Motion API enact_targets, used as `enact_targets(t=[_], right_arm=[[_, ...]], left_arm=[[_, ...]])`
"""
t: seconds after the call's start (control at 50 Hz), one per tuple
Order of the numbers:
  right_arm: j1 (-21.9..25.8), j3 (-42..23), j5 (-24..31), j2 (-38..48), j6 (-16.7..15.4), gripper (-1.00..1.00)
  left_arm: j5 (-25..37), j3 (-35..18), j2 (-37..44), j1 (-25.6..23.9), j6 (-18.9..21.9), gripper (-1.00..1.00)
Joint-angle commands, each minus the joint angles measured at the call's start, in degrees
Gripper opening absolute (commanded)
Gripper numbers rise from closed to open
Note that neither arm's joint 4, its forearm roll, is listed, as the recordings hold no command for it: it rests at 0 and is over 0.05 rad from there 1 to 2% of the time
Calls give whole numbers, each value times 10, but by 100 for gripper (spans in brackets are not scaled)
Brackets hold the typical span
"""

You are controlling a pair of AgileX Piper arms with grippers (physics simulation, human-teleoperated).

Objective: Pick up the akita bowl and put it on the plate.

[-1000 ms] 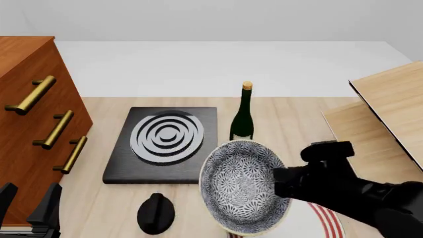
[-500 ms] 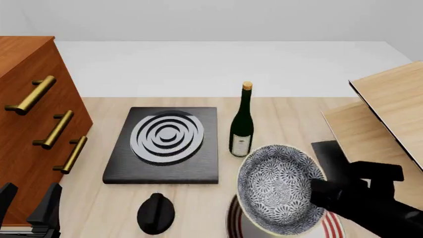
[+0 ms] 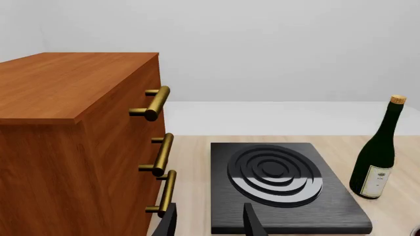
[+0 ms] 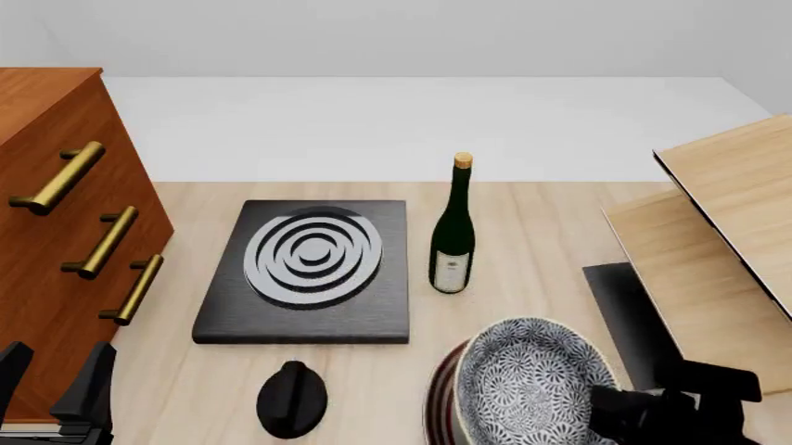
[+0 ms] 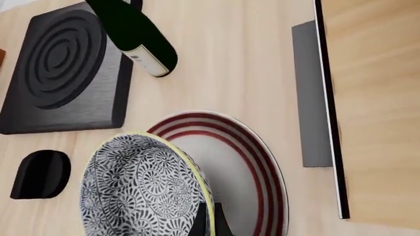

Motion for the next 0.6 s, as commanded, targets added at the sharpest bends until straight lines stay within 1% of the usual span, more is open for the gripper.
enact_targets(t=[0.02,0.18,0.32,0.5,0.6], right_arm=[[7,38,-13,-14,16,-100],[10,65,-46,4,21,-100],[1,62,-63,22,16,-100],[3,43,-44,19,8,-100],[4,36,-43,21,1,-100]], left_arm=[[0,0,0,0,0,100],[0,0,0,0,0,100],[0,0,0,0,0,100],[0,0,0,0,0,100],[0,0,0,0,0,100]])
